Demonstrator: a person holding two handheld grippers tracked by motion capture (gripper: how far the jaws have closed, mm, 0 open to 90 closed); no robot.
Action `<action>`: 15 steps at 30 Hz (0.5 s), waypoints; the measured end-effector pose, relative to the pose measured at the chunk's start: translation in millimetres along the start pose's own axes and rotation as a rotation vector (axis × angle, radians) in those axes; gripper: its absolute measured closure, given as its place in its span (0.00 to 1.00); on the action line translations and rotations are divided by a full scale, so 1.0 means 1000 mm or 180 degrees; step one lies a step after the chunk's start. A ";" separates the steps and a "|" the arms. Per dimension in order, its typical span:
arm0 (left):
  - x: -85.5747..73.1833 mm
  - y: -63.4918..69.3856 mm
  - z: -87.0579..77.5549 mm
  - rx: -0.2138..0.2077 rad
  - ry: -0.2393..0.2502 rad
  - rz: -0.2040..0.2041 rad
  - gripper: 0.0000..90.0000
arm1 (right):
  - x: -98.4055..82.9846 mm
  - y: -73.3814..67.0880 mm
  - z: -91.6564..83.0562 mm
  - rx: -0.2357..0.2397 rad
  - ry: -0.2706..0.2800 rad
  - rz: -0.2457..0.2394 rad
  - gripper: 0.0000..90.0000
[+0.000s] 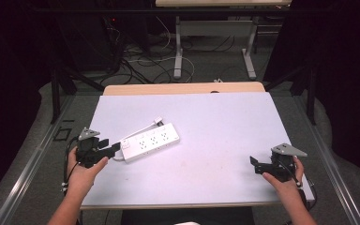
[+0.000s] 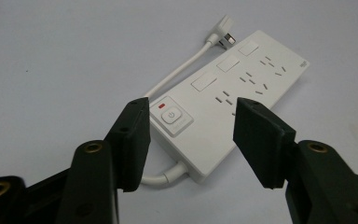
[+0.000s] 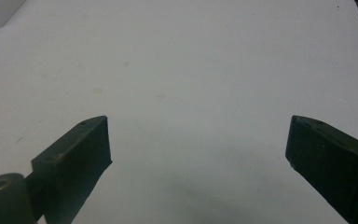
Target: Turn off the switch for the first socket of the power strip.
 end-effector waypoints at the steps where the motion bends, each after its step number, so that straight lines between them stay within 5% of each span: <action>1: 0.001 0.000 0.000 0.0010 0.0008 0.0017 0.53 | 0.000 0.000 0.000 -0.0005 0.0002 -0.0005 0.06; 15: 0.014 0.003 0.000 -0.0029 -0.0072 0.0054 0.63 | 0.000 0.000 -0.001 0.0021 -0.0030 0.0002 0.06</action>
Point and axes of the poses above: each handheld gripper's, and its own axes: z roughly forward along the jaws, x roughly out of its top, y roughly to its right, the point moved 3 cm from there along z, roughly forward along the jaws, and after that the axes turned 9 degrees about -y, right-handed, at the moved point
